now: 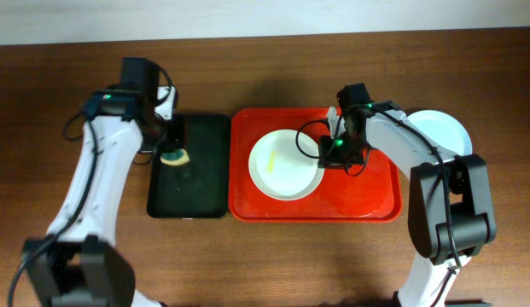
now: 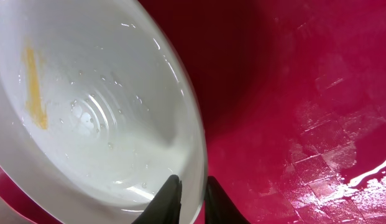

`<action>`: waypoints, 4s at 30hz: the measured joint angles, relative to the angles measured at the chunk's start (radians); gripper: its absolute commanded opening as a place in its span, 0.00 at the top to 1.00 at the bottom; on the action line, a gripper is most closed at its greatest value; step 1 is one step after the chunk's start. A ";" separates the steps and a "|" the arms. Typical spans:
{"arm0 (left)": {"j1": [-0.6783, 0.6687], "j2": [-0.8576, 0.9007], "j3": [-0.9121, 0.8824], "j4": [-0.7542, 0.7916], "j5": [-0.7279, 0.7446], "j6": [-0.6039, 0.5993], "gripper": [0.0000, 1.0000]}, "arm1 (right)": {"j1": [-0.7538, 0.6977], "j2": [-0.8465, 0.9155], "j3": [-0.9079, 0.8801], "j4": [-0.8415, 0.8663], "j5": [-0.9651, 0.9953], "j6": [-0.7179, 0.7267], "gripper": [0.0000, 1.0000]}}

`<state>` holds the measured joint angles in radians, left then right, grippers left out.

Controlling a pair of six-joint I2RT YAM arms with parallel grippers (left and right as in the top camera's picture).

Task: Clean dirty plates on tray and stack at the side
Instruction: 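Lift the sponge with the left gripper and move it over the white plate, then scrub the white plate with the sponge while the right gripper holds it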

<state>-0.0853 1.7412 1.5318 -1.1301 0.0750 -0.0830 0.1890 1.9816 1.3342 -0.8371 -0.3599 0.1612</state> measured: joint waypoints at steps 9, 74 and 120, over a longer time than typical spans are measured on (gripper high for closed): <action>-0.097 0.163 0.000 0.029 0.002 -0.001 1.00 | 0.000 0.000 0.000 0.006 0.000 0.003 0.78; -0.230 0.185 0.000 0.142 -0.011 -0.166 1.00 | 0.045 0.003 -0.007 0.068 -0.035 0.042 0.96; -0.378 0.386 0.008 0.277 0.031 -0.255 1.00 | 0.047 0.017 -0.047 0.149 -0.027 0.043 0.96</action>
<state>-0.4637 2.1277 1.5402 -0.8528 0.1055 -0.3382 0.2363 1.9984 1.2869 -0.6884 -0.3866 0.2043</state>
